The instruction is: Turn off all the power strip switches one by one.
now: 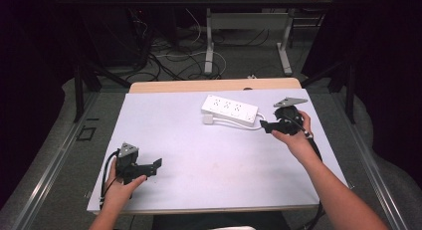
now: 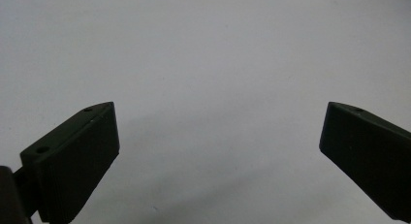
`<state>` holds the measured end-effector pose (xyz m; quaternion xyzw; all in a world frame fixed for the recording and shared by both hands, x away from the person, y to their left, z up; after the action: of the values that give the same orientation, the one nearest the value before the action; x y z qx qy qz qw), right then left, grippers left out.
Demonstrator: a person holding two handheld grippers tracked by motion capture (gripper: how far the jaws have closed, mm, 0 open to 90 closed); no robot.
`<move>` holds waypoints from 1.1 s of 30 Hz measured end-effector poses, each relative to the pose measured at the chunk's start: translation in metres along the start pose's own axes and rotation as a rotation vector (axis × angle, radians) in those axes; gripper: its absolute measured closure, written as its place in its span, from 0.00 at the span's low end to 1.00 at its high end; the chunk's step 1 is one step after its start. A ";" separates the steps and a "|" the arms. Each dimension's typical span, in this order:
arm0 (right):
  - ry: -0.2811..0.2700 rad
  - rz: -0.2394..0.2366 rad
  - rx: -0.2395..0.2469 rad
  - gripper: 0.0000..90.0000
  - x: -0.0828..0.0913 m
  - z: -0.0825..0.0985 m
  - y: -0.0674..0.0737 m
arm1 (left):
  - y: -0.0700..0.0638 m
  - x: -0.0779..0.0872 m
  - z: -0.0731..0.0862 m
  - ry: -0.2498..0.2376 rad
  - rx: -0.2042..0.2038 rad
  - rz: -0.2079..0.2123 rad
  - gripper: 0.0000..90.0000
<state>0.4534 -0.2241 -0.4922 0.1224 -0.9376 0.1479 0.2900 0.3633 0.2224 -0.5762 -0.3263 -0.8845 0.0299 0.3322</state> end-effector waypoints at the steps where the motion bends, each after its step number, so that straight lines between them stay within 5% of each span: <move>1: 0.010 -0.001 -0.005 0.35 -0.001 -0.002 0.001 | 0.000 0.000 0.000 -0.003 0.002 0.001 0.01; 25: 0.090 -0.031 0.060 0.39 -0.037 -0.028 0.008 | 0.002 0.002 0.000 -0.005 0.005 -0.003 0.01; 33: 0.117 -0.057 0.056 0.50 -0.050 -0.029 0.010 | 0.003 0.002 0.000 -0.005 0.007 -0.004 0.01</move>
<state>0.5049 -0.1972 -0.5000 0.1482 -0.9106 0.1727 0.3449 0.3636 0.2257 -0.5763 -0.3236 -0.8858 0.0331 0.3310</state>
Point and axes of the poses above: each handheld gripper's, and its own axes: x roughly backward along the jaws, z roughly out of its underside, y roughly to its left, the point moved 5 cm from there along -x, roughly forward along the jaws, and after that the axes turned 13 degrees about z, right-handed, at the moved point
